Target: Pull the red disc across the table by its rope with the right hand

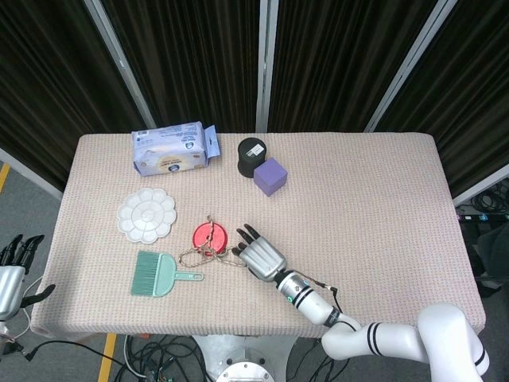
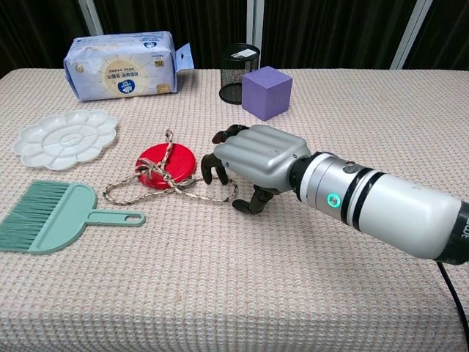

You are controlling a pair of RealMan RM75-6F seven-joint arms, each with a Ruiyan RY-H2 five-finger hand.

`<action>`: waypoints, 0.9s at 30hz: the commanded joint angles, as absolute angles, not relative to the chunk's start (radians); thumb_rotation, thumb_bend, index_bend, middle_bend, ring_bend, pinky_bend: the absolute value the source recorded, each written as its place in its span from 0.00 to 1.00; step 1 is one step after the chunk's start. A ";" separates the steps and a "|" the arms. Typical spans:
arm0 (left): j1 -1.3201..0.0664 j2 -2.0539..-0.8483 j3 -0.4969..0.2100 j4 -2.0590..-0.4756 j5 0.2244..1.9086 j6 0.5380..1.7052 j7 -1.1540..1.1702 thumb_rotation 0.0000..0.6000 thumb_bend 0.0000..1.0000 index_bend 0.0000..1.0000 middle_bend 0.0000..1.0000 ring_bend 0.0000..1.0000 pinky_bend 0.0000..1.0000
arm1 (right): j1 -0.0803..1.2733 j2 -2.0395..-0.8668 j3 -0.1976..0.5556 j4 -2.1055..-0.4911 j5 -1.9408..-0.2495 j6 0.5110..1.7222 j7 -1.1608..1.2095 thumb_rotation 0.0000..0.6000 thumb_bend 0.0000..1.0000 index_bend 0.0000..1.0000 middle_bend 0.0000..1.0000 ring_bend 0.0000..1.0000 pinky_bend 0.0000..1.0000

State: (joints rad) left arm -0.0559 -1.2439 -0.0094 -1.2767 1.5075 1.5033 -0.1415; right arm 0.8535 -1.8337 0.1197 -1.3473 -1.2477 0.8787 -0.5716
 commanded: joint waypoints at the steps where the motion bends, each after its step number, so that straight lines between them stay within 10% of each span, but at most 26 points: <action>1: -0.054 -1.247 -0.009 -1.271 1.506 1.504 -0.144 1.00 0.14 0.07 0.12 0.01 0.15 | 0.857 -1.842 0.119 -1.332 -1.245 0.876 -0.573 1.00 0.30 0.36 0.41 0.08 0.00; 27: -0.046 -1.249 -0.016 -1.255 1.497 1.499 -0.164 1.00 0.14 0.07 0.12 0.01 0.15 | 0.873 -1.841 0.106 -1.324 -1.268 0.857 -0.554 1.00 0.30 0.42 0.46 0.10 0.00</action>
